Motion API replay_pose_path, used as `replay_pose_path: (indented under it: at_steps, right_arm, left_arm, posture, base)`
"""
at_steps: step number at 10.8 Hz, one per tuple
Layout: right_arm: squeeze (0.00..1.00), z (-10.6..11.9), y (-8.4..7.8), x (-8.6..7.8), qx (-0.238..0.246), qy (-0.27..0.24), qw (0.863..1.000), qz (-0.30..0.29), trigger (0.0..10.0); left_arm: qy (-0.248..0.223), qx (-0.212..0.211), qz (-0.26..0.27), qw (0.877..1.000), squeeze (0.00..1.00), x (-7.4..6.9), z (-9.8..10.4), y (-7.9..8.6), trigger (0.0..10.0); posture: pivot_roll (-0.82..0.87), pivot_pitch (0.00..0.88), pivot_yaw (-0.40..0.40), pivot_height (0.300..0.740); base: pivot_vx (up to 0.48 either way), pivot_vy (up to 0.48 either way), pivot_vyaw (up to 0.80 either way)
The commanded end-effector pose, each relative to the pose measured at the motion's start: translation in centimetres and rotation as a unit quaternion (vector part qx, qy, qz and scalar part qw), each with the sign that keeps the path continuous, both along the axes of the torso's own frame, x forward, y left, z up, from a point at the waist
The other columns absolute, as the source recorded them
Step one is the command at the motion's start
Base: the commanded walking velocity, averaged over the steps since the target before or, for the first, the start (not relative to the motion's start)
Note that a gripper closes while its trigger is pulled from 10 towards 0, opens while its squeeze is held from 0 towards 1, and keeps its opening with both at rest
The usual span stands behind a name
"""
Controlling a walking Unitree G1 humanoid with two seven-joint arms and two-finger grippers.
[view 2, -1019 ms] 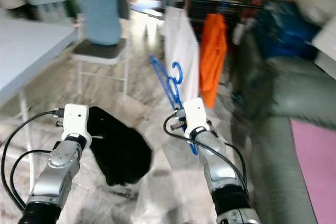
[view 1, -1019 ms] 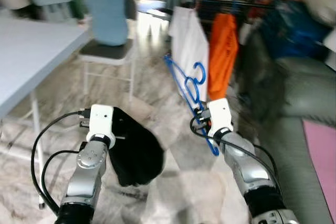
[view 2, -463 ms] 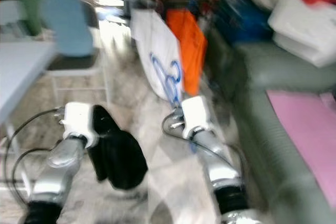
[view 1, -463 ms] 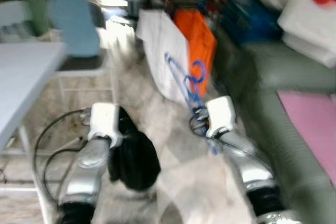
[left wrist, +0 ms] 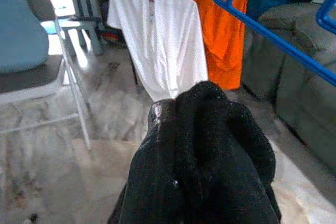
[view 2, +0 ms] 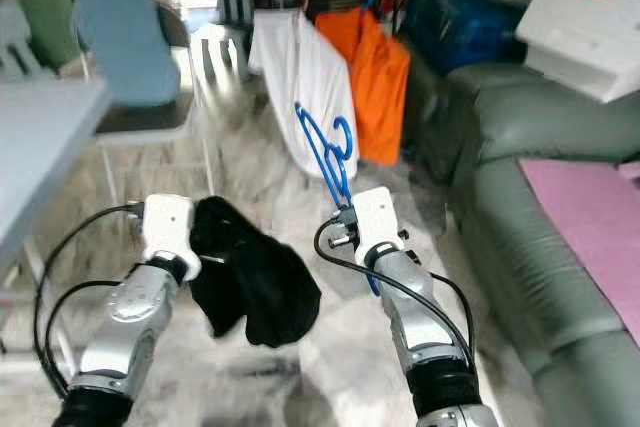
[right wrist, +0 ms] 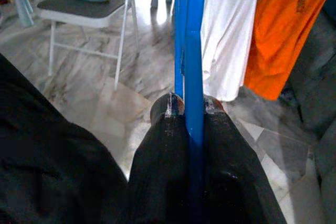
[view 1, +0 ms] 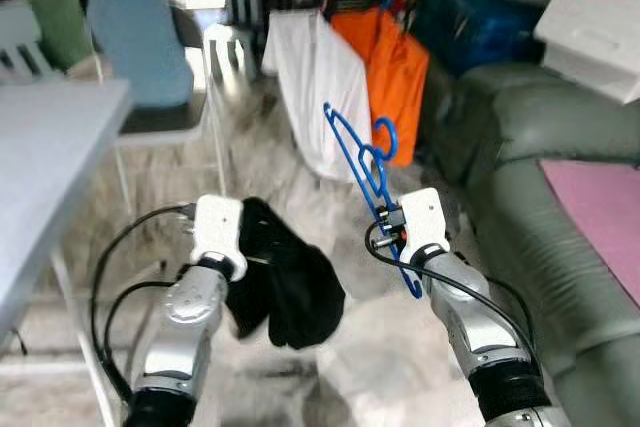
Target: Hang hanger
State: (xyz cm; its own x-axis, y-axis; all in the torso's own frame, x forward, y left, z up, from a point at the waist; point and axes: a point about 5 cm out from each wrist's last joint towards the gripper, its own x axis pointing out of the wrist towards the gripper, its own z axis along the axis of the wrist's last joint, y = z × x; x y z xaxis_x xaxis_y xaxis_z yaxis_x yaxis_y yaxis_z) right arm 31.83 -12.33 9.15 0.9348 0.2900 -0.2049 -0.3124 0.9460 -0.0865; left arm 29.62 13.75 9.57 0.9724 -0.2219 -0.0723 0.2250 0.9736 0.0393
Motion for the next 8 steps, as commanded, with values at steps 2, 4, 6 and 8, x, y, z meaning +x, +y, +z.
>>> replay_pose_path:
  at_steps: [2,4,6,8]
  right_arm:
    - [0.00,0.48,-0.13,0.07,-0.003,-0.010,1.000,-0.003,10.0]
    - [0.00,0.38,-0.20,-0.01,-0.004,-0.008,1.000,-0.003,10.0]
    - [0.00,0.29,-0.35,-0.04,-0.007,-0.007,1.000,-0.004,10.0]
    - [0.00,0.31,-0.40,0.00,-0.010,-0.008,1.000,-0.003,10.0]
  left_arm:
    - [-0.017,-0.012,-0.017,1.000,0.00,-0.22,0.67,-0.46,10.0]
    - [-0.012,-0.013,-0.021,1.000,0.00,-0.27,0.51,-0.69,10.0]
    - [-0.011,-0.013,-0.020,1.000,0.00,-0.16,0.49,-0.66,10.0]
    - [-0.011,-0.016,-0.024,1.000,0.00,-0.16,0.50,-0.79,10.0]
  posture:
    - [-0.17,0.000,0.039,0.740]
    - [-0.18,0.000,0.040,0.740]
    - [-0.18,0.000,0.037,0.740]
    - [-0.18,0.000,0.034,0.740]
  base:
    - [0.120,0.000,-0.80]
    - [0.306,0.000,-0.34]
    - [0.313,0.137,0.00]
    - [0.309,0.347,0.00]
